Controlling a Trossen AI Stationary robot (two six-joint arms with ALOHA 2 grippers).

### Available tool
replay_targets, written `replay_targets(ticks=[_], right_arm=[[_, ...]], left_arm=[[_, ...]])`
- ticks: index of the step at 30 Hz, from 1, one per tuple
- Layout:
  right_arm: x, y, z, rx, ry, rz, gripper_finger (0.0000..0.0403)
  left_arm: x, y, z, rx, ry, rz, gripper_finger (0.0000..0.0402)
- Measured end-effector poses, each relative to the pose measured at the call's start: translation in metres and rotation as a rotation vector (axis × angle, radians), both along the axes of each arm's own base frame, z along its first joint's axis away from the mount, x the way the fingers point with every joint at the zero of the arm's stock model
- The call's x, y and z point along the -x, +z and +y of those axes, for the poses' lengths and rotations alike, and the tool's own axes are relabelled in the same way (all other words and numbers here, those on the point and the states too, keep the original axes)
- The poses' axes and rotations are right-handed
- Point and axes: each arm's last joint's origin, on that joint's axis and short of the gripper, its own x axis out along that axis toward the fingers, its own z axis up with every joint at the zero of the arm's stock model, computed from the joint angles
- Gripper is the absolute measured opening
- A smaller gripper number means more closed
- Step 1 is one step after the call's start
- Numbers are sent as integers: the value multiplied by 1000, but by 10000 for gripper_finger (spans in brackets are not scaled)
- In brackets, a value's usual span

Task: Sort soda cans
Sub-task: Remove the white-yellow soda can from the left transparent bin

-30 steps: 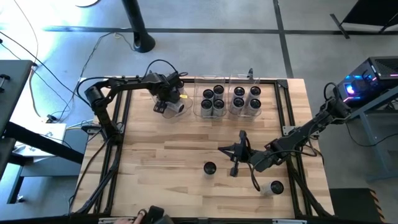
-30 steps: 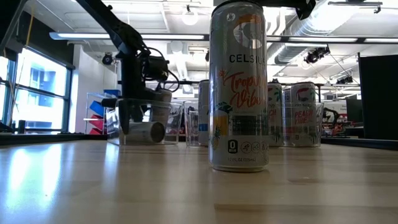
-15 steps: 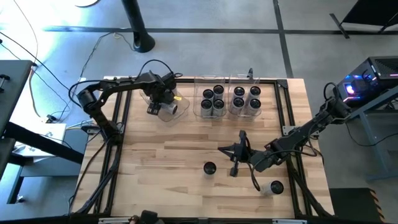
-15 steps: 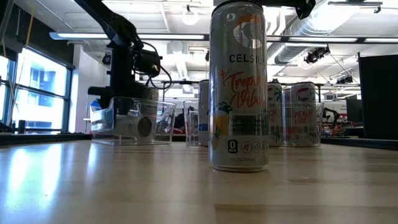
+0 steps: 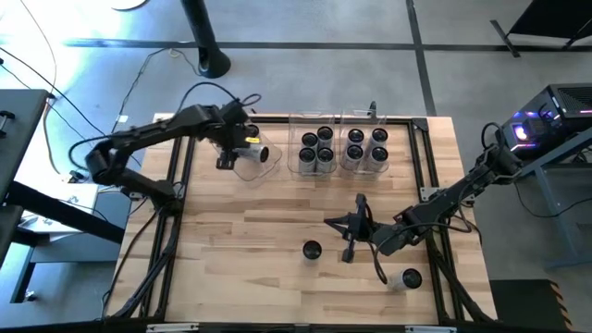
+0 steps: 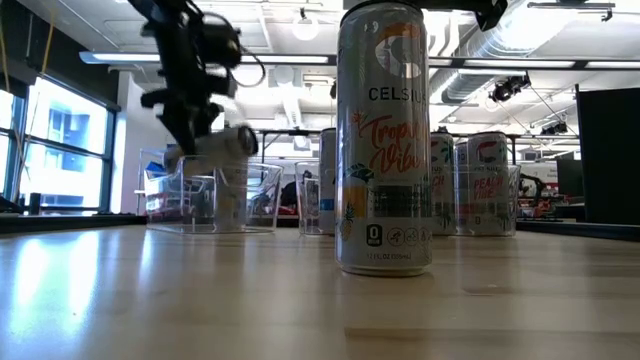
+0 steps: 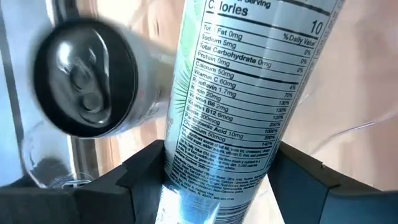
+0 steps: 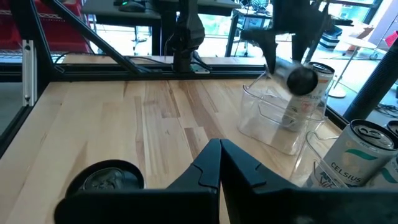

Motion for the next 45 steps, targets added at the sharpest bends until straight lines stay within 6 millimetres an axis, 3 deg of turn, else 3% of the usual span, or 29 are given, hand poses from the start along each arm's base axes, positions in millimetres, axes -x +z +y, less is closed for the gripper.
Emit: replay_targets(ticks=[10, 16, 23, 27, 35, 45], right_arm=[[-9, 12, -5, -10, 44, -97, 8], [-24, 21, -26, -16, 203, -155, 87], [-39, 41, -56, 55, 340, -360, 226], [-49, 43, -70, 110, 407, -436, 278], [-86, 47, -87, 132, 293, -428, 288], [-115, 51, -87, 157, 278, -301, 288]], left_arm=[[18, 51, -39, 167, -15, -431, 230], [22, 60, -68, 270, -162, -807, 230], [15, 31, -100, 353, -343, -1178, 230], [9, 11, -113, 382, -362, -1301, 230], [-9, -9, -137, 340, -371, -1353, 230], [-22, -28, -153, 307, -137, -1292, 230]])
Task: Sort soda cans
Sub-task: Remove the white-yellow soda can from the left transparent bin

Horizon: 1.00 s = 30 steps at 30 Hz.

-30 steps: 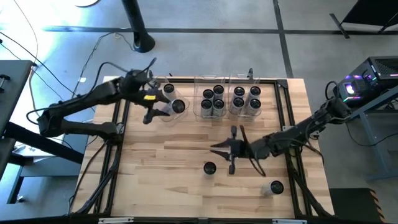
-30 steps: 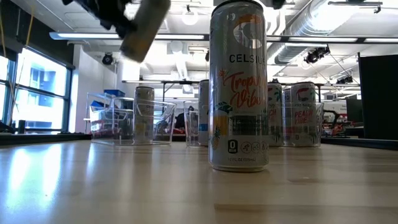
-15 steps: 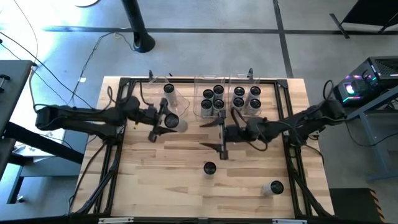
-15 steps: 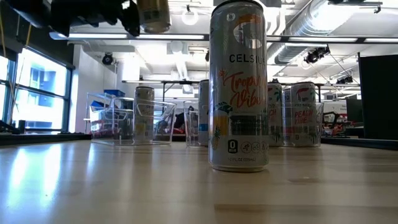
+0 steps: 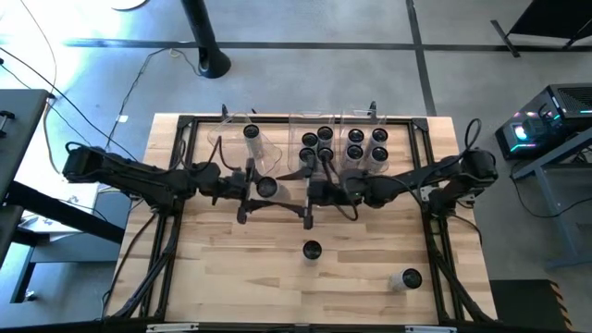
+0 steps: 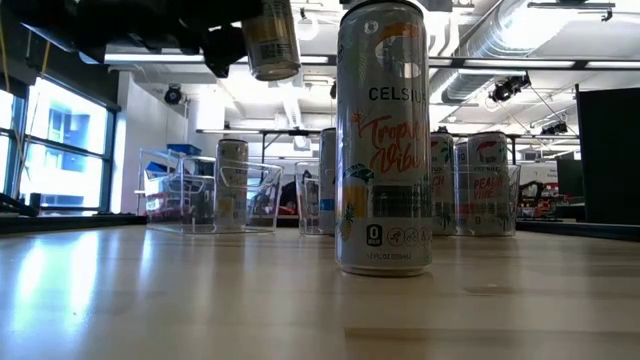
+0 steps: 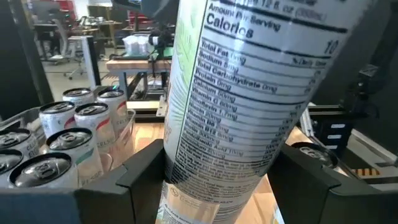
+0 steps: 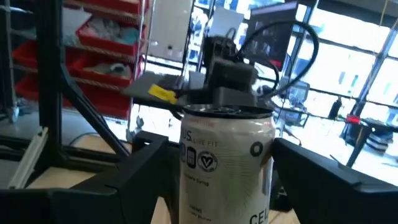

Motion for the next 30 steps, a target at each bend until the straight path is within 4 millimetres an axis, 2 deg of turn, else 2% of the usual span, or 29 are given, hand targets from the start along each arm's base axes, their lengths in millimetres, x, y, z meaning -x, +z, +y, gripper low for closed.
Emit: replay_targets(ticks=[9, 13, 20, 30], right_arm=[[-2, -5, -5, 39, -103, 66, 288], [-3, -8, -12, 30, -64, 94, 288], [-11, -20, -26, 1, -107, 108, 288], [-25, -36, -27, -34, -99, 57, 288]], left_arm=[[1, 0, -11, 16, 75, -4, 230], [1, -3, -11, 65, 180, 30, 230], [1, -6, -11, 77, 309, 64, 230], [-19, -6, -25, 2, 351, 159, 230]])
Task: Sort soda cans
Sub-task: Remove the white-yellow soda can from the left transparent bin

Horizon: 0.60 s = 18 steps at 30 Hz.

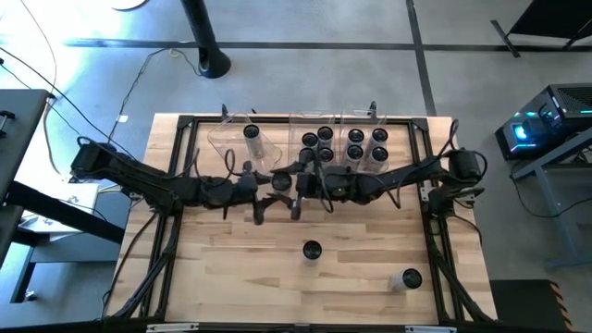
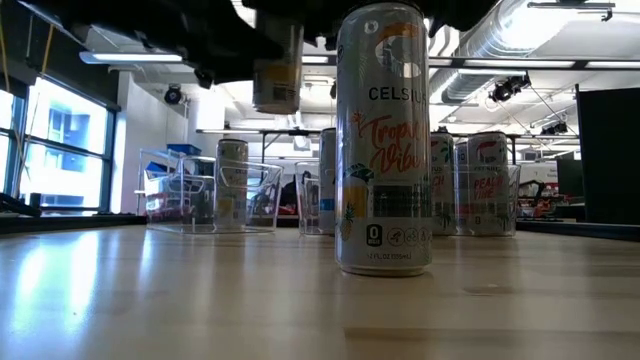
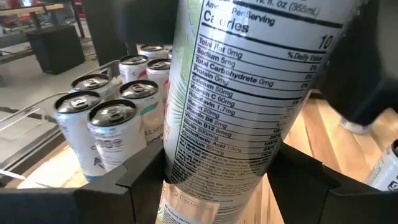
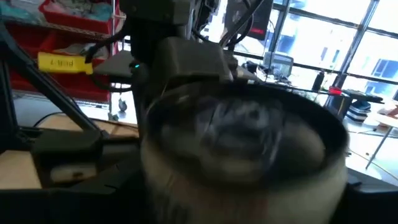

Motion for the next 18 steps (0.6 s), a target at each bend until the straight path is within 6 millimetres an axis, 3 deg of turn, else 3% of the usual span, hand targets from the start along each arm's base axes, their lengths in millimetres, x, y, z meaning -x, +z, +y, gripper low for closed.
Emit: replay_targets(ticks=[4, 7, 9, 14, 18], right_arm=[[1, 0, 0, -8, -44, 8, 272], [4, 3, 6, -6, -71, 31, 232], [9, 7, 11, 11, -97, 51, 228], [31, 27, 18, 28, -144, 73, 228], [56, 27, 25, 17, -40, 60, 228]], left_arm=[[-6, -2, -5, -23, -15, 21, 231], [-4, -4, -6, -33, -20, 49, 268], [-2, -2, -7, -1, -28, 61, 296], [12, -6, -10, 46, -26, 158, 323], [27, -11, -20, 46, -10, 159, 320]])
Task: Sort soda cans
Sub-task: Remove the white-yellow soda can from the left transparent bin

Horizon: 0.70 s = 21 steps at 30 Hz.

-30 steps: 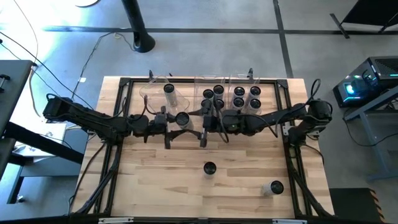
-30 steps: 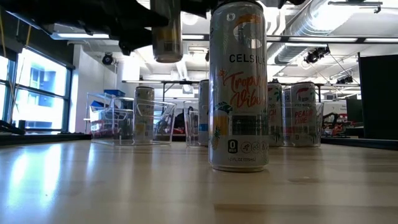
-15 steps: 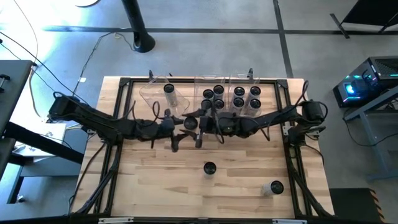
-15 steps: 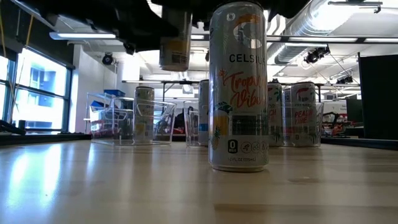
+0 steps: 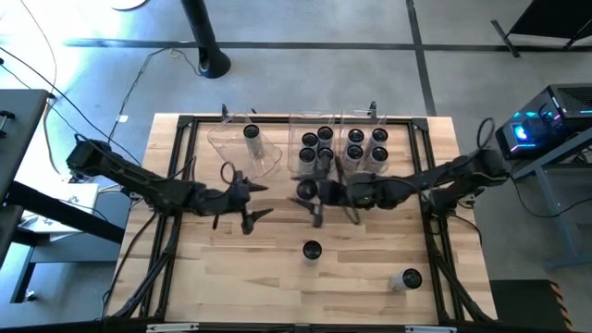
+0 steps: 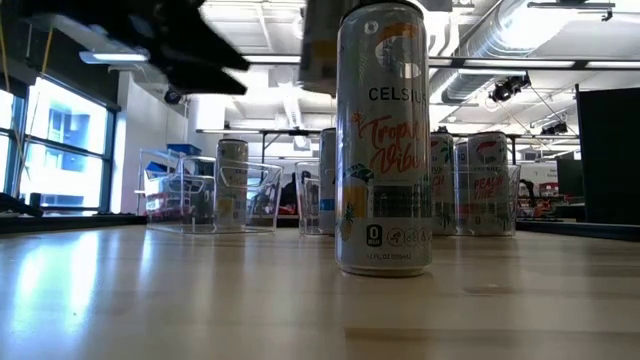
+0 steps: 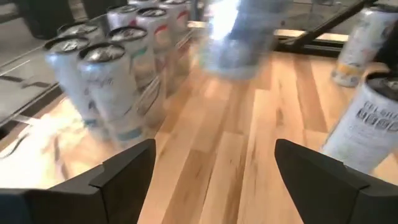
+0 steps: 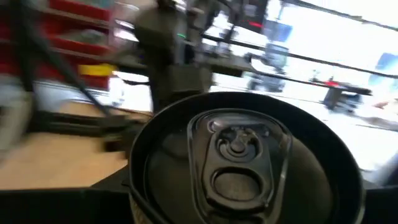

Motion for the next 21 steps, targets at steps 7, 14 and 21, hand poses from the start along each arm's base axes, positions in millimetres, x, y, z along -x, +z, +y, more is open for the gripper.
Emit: replay_targets(ticks=[7, 14, 21], right_arm=[[4, -34, 10, -209, 196, -99, 228], [-65, -60, 21, -214, 334, -11, 228], [-122, -104, 13, -312, 286, 82, 228]], left_arm=[[38, -17, -15, 15, 192, -98, 318], [52, -13, -21, -3, 335, -161, 318], [66, 9, -25, -29, 324, -152, 318]])
